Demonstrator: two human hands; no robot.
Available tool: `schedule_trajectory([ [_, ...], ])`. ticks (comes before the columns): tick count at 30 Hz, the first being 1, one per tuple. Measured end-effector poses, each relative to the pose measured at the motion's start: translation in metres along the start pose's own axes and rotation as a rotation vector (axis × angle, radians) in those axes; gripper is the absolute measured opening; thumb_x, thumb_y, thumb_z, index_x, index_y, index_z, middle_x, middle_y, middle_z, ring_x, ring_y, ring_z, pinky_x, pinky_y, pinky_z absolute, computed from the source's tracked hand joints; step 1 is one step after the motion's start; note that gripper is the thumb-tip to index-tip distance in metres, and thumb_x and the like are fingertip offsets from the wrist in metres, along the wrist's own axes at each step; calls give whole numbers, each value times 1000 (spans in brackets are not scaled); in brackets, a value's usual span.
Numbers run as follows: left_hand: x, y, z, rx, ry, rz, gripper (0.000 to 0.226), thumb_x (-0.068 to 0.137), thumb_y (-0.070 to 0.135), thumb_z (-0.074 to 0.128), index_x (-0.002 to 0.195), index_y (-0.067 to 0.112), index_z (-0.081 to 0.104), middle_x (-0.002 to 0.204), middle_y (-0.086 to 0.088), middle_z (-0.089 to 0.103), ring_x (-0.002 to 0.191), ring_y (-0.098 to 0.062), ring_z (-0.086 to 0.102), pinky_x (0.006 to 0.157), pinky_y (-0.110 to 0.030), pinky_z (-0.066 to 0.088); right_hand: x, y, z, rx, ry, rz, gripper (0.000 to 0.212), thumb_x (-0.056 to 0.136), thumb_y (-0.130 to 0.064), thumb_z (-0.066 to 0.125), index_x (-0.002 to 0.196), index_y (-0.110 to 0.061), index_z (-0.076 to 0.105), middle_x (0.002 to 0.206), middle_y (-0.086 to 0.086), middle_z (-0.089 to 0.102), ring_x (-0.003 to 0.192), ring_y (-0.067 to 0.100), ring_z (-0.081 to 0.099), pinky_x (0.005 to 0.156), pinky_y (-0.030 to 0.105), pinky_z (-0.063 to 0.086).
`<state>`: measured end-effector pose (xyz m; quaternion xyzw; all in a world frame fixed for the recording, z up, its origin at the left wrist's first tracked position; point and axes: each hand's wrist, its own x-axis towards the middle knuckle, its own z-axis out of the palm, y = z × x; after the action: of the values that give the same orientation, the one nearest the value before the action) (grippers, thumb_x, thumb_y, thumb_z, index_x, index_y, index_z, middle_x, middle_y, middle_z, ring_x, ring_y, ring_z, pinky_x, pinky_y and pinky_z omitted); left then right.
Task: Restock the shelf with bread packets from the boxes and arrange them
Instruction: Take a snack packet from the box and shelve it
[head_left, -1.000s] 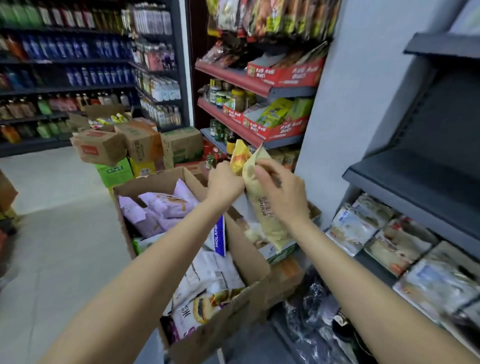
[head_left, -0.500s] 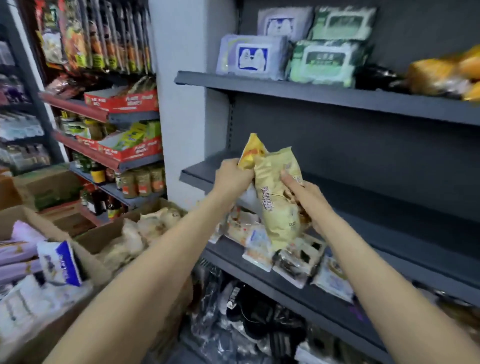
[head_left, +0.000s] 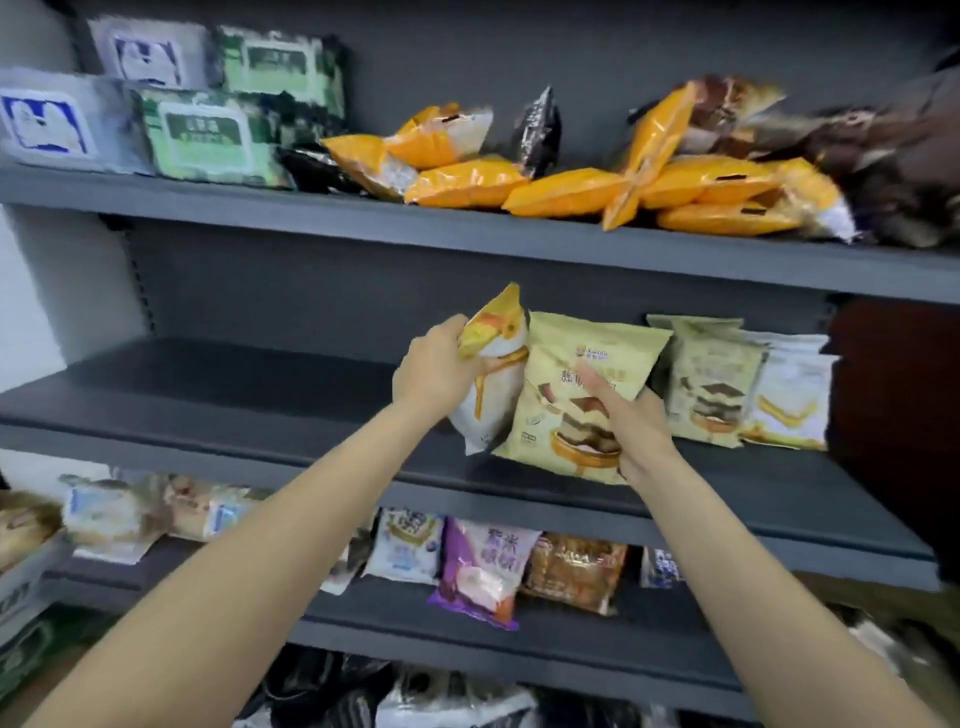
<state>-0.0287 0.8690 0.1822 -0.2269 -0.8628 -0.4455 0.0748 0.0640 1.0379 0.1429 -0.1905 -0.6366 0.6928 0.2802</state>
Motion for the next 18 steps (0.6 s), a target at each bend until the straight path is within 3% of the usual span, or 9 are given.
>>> schedule_trajectory([
  [2, 3, 18, 20, 96, -51, 97, 23, 84, 37, 63, 73, 24, 47, 76, 6, 58, 79, -20, 56, 57, -30, 40, 12, 0, -25, -13, 119, -51, 39, 75, -42, 75, 106, -20, 63, 106, -4, 69, 100, 15, 65, 89, 33, 52],
  [4, 7, 32, 40, 160, -101, 193, 19, 84, 38, 63, 88, 22, 54, 87, 3, 65, 88, -23, 60, 69, -36, 49, 27, 2, -48, -65, 198, -75, 73, 62, -60, 74, 118, -15, 58, 112, -2, 67, 107, 18, 62, 94, 37, 50],
  [5, 10, 38, 48, 181, -121, 229, 19, 85, 38, 63, 91, 22, 55, 91, 2, 66, 90, -24, 61, 73, -38, 50, 34, 2, -59, -99, 220, -76, 80, 59, -64, 73, 119, -14, 58, 110, -1, 68, 105, 19, 63, 92, 40, 52],
  [7, 13, 49, 64, 212, -134, 277, 19, 86, 37, 63, 97, 24, 55, 96, 1, 67, 94, -25, 62, 75, -37, 49, 46, -3, -80, -144, 230, -78, 56, 73, -52, 72, 110, -11, 62, 98, 1, 71, 90, 17, 67, 75, 33, 59],
  [9, 15, 60, 78, 219, -126, 298, 26, 86, 37, 63, 109, 25, 57, 101, 0, 67, 99, -26, 61, 76, -37, 48, 61, -9, -102, -189, 254, -84, 36, 84, -36, 68, 106, -7, 63, 94, 3, 70, 81, 15, 66, 62, 21, 56],
  [11, 16, 70, 92, 225, -129, 303, 35, 86, 38, 64, 117, 24, 55, 103, -1, 67, 101, -26, 61, 77, -37, 48, 76, -13, -124, -215, 277, -104, 36, 85, -32, 67, 110, -6, 61, 93, 3, 69, 78, 13, 68, 59, 20, 54],
  [14, 23, 86, 111, 195, -188, 289, 39, 82, 38, 67, 115, 23, 52, 97, 2, 63, 99, -24, 57, 76, -37, 48, 98, -12, -154, -218, 235, -52, 36, 85, -32, 69, 109, -8, 57, 81, 4, 68, 56, 10, 68, 42, 23, 53],
  [15, 27, 90, 117, 181, -212, 274, 40, 81, 37, 69, 114, 24, 51, 97, 3, 61, 100, -23, 53, 79, -37, 47, 107, -11, -163, -238, 224, -30, 38, 84, -34, 69, 110, -8, 58, 80, 5, 69, 59, 14, 69, 46, 28, 56],
  [18, 39, 98, 129, 131, -238, 212, 37, 77, 38, 72, 105, 27, 50, 105, -1, 63, 106, -28, 54, 91, -44, 48, 134, -8, -186, -354, 222, -64, 45, 81, -46, 67, 109, -12, 62, 85, 3, 71, 81, 25, 69, 78, 45, 58],
])
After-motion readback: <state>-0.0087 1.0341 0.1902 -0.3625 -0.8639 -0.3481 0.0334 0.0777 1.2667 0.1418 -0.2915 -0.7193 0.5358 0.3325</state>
